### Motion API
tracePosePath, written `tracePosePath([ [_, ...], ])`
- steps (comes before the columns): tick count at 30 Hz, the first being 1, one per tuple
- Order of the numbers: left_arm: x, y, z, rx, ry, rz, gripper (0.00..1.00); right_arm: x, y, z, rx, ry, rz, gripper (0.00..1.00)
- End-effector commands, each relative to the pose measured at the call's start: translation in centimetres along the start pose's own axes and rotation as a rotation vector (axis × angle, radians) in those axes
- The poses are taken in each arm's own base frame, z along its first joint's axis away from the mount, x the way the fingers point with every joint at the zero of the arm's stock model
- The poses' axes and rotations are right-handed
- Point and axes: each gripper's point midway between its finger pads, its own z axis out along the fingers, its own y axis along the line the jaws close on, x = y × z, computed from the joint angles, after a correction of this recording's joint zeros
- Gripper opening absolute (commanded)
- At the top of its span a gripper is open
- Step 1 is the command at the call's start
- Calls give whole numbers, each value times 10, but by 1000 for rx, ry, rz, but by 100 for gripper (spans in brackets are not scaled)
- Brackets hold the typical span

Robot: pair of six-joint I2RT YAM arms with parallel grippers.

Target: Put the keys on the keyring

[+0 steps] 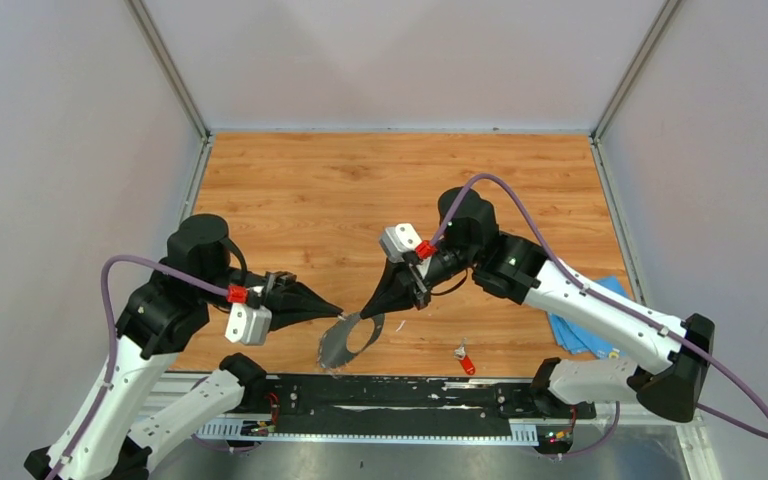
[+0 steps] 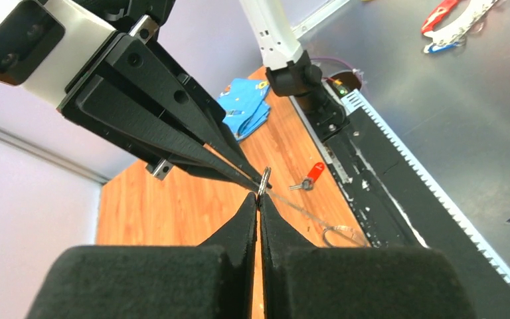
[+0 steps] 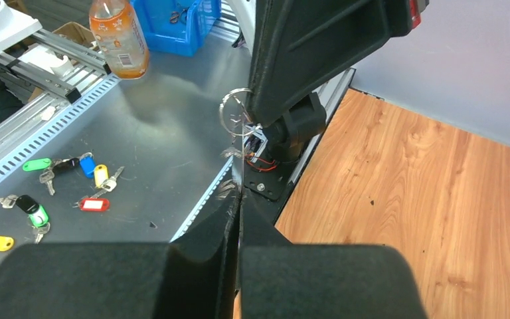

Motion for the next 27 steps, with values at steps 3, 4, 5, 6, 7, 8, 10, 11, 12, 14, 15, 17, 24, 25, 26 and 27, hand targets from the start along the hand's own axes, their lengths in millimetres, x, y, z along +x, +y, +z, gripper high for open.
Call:
tracePosePath([
  [3,8,8,-2,-35,46,129,0,-7,11,-12,32,0,40,1],
  [4,9,8,-2,-35,49,157,0,-8,10,-12,42,2,50,1],
  [5,10,8,-3,-36,52,191,0,-9,8,-12,48,3,57,0],
  [6,11,8,-3,-38,57,231,0,-11,7,-12,56,6,75,1],
  [7,13,9,-4,-41,65,271,0,-13,5,-12,64,7,88,1],
  [8,15,10,-4,-44,73,310,0,-13,2,-11,69,11,106,1],
  [10,20,13,-6,-54,103,384,0,-10,-3,-10,80,28,151,5],
  [11,23,15,-7,-59,122,429,0,-7,-6,-10,93,42,176,9],
  [12,27,18,-9,-64,145,484,0,-4,-10,-9,113,54,199,11],
  [14,36,21,-12,-63,193,619,0,1,-15,-9,141,67,235,15],
  [15,41,23,-13,-60,216,685,0,1,-16,-9,147,68,246,16],
  [17,47,26,-15,-45,262,843,0,0,-17,-8,152,66,267,24],
  [24,56,18,-12,56,306,1350,0,-10,-28,-26,280,44,315,51],
  [25,57,15,-11,68,298,1403,0,-11,-35,-31,320,39,332,53],
  [26,57,11,-9,79,290,1458,0,-10,-41,-35,353,35,359,54],
  [27,57,8,-8,91,279,1515,0,-10,-46,-37,371,26,380,55],
])
